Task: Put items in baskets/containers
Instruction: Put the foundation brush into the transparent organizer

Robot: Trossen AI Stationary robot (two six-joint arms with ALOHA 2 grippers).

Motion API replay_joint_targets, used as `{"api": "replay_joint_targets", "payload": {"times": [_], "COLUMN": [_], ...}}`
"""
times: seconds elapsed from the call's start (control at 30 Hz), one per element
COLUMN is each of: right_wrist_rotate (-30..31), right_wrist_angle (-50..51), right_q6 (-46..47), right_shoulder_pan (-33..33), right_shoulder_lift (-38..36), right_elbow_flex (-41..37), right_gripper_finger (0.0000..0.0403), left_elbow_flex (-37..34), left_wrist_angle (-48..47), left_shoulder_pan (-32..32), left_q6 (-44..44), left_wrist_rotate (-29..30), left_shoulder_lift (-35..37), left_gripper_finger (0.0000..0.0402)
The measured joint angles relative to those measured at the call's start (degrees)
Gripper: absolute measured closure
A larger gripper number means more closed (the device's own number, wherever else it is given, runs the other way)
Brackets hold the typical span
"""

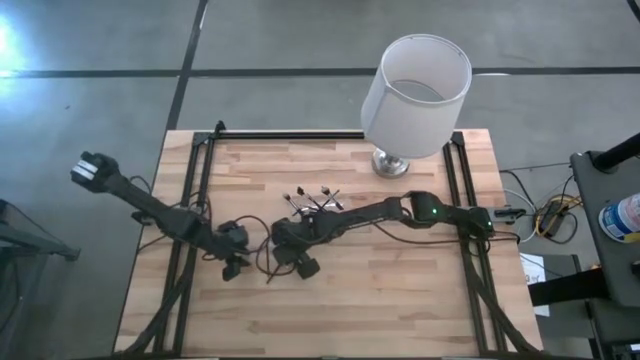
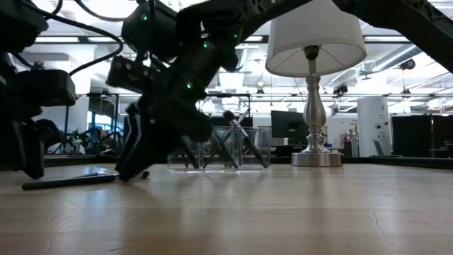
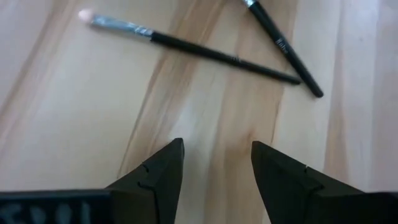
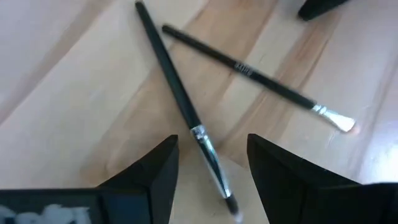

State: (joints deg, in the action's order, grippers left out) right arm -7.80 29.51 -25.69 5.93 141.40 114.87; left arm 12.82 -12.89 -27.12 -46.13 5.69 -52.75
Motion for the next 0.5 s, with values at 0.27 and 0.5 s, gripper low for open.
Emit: {"api": "replay_joint_targets", "payload": {"times": [0.27,0.5], "right_wrist_rotate": [-0.21,-2.97], "right_wrist_angle": [-1.72,0.62], "right_q6": [0.24,3.12], "right_shoulder_pan": [0.12,0.13], "right_shoulder_lift": [-0.17,-0.33], "right_elbow_flex": [-2.39,-3.23], "right_gripper_finger": [0.025,0.0335], "left_elbow_flex": [-0.13,-0.13], "left_wrist_angle": [-4.0,-5.65], "left_shoulder_pan": [-0.23,-0.23], "left_q6": [-2.42,-3.93], "left_wrist_rotate": [1.01,1.49], "left_shoulder_lift": [4.14,6.02], "left_gripper_finger": [0.0213,0.0213]}}
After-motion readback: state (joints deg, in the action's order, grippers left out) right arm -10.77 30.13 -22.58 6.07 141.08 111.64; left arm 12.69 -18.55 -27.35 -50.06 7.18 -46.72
